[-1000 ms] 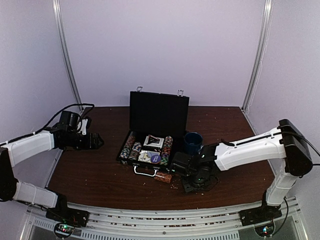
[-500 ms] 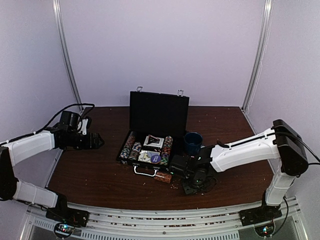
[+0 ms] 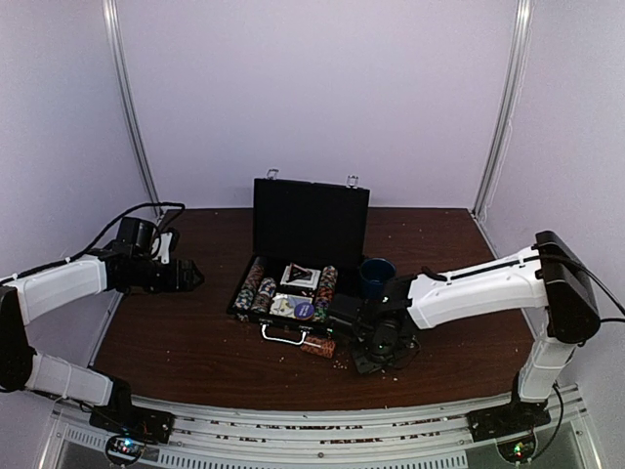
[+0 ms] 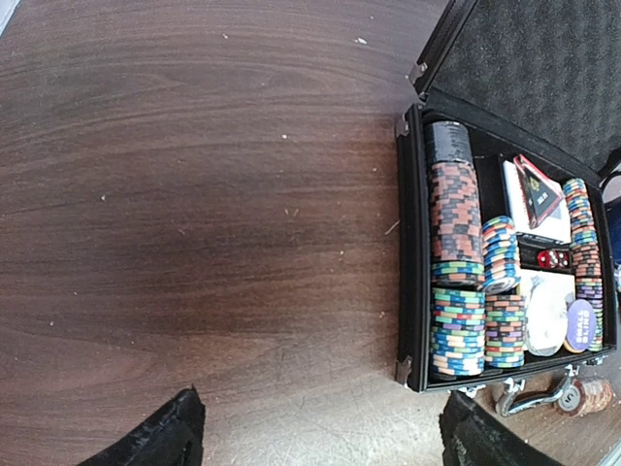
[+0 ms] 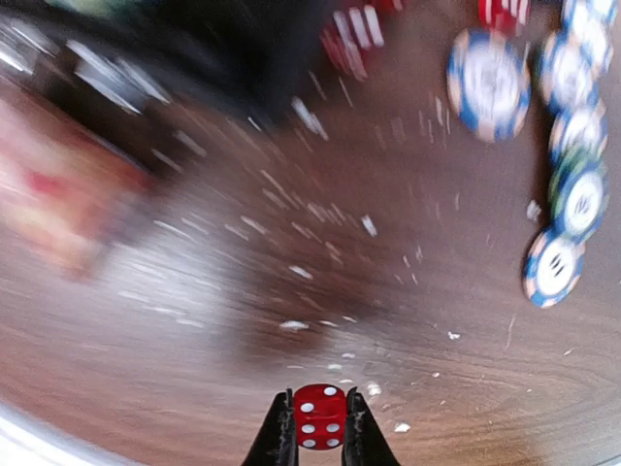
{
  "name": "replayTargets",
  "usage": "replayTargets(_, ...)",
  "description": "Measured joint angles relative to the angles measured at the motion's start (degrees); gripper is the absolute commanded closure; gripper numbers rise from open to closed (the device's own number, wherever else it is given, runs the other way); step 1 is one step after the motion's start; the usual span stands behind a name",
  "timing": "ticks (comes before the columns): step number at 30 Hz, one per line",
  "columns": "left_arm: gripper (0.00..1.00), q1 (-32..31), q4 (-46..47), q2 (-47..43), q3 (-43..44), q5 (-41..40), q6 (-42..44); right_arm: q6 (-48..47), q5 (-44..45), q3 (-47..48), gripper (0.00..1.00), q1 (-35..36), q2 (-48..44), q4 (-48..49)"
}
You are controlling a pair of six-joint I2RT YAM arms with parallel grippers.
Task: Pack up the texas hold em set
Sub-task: Pick up the dice from the corner of the board, then place the dice in the slot.
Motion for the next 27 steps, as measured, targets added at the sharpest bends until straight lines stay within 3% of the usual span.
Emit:
replayTargets(8, 0.13, 0.00, 0.55, -0.11, -1.81, 0.50, 0.00, 1.14, 2.40, 23.52, 1.00, -1.33, 4.46, -3.10)
replayTargets(15, 0.13, 0.00, -0.02, -1.09, -2.10, 1.38, 1.18, 3.80, 2.01, 43.28, 1.00, -3.69, 22.12, -2.73)
replayTargets(19, 0.13, 0.00, -1.62, -1.18, -2.03, 1.90, 2.99, 6.60, 1.86, 48.35, 1.00, -5.60, 28.48, -2.58)
replayTargets(27, 0.13, 0.00, -2.25, -0.52, -1.57, 2.08, 3.98, 12.07, 1.90, 49.79, 1.00, -9.77, 30.01, -0.33)
